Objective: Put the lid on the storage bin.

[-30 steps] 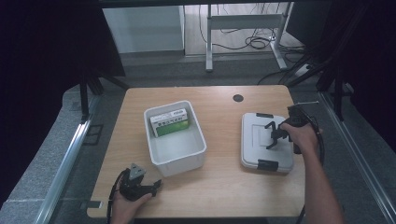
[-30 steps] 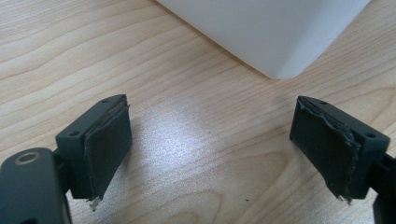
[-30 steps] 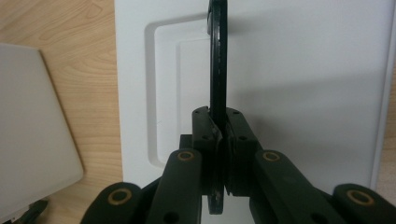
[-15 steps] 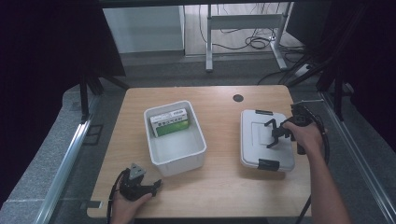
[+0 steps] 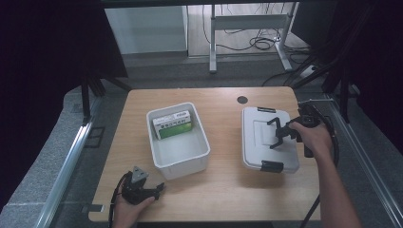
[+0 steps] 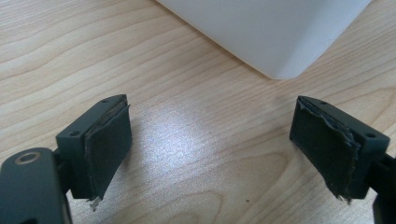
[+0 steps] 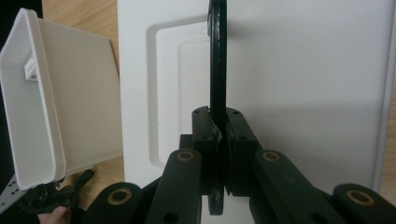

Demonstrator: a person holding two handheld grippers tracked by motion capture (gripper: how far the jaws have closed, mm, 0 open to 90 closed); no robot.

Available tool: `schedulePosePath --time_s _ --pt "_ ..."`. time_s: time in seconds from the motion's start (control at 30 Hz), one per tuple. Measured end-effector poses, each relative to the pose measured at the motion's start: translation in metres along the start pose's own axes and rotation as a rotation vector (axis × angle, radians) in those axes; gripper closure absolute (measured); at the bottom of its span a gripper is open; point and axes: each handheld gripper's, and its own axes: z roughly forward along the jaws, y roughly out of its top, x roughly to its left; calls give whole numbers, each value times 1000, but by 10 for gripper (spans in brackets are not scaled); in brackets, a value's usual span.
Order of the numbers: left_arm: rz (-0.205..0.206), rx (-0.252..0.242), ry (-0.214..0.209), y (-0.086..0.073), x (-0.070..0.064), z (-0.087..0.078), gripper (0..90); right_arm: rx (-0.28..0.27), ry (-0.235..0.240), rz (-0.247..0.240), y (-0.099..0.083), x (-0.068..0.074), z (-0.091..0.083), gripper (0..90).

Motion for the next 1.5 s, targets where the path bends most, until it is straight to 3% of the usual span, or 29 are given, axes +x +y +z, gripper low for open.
schedulePosePath --time_s 0.67,1.5 --pt "-1 0 0 0 0 0 127 8 48 -58 -6 32 -4 849" --pt "1 -2 1 0 0 0 127 29 108 -129 -7 82 8 849"
